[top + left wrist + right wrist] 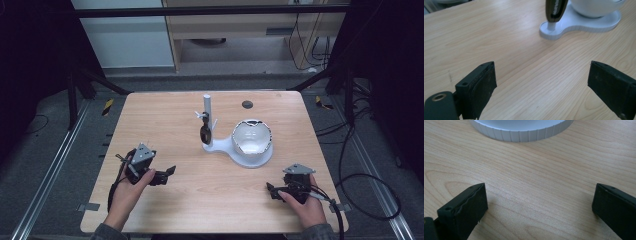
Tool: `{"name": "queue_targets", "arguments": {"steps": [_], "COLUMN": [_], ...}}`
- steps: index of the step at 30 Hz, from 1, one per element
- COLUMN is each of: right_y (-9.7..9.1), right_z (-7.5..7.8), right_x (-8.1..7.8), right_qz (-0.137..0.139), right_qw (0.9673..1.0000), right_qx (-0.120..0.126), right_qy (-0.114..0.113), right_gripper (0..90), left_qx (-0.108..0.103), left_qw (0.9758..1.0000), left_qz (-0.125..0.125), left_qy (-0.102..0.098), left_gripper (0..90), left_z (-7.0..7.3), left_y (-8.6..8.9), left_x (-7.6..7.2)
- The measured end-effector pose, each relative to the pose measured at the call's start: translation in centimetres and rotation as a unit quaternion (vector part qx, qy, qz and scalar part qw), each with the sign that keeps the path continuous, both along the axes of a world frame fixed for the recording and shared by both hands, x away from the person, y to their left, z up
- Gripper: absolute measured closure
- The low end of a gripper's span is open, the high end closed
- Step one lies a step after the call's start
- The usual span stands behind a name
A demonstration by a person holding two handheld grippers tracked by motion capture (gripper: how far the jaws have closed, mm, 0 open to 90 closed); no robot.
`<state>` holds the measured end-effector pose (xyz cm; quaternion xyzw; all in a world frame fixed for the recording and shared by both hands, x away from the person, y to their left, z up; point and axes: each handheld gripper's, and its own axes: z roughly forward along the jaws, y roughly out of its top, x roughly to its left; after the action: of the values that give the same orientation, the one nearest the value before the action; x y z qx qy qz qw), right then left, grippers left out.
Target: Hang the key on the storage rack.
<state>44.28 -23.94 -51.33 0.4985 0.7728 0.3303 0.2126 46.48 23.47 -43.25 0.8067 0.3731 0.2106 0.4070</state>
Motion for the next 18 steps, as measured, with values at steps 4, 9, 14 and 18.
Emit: {"name": "queue_targets", "arguments": {"steps": [4, 9, 14, 18], "right_y": [0.0, 0.0, 0.0, 0.0], "right_z": [0.0, 0.0, 0.0, 0.0], "right_x": [0.0, 0.0, 0.0, 0.0], "right_qz": [0.0, 0.001, 0.0, 0.001], "right_qw": [1.0, 1.0, 1.0, 1.0], "right_qx": [0.0, -0.001, -0.001, -0.002], "right_qy": [0.0, 0.0, 0.0, 0.0], "right_gripper": [0.5, 0.5, 0.4, 0.4], "left_qx": [0.008, 0.017, 0.05, 0.073], "left_qw": [0.9995, 0.9988, 0.9968, 0.9931], "left_qz": [0.013, 0.025, 0.028, 0.04], "left_qy": [0.027, 0.038, 0.056, 0.082], "left_gripper": [9.4, 8.8, 8.2, 6.9], "left_z": [-0.8, -1.5, -2.6, -3.9], "left_y": [1.2, 2.5, 3.5, 4.4], "left_x": [0.2, 0.0, 0.2, 0.4]}}
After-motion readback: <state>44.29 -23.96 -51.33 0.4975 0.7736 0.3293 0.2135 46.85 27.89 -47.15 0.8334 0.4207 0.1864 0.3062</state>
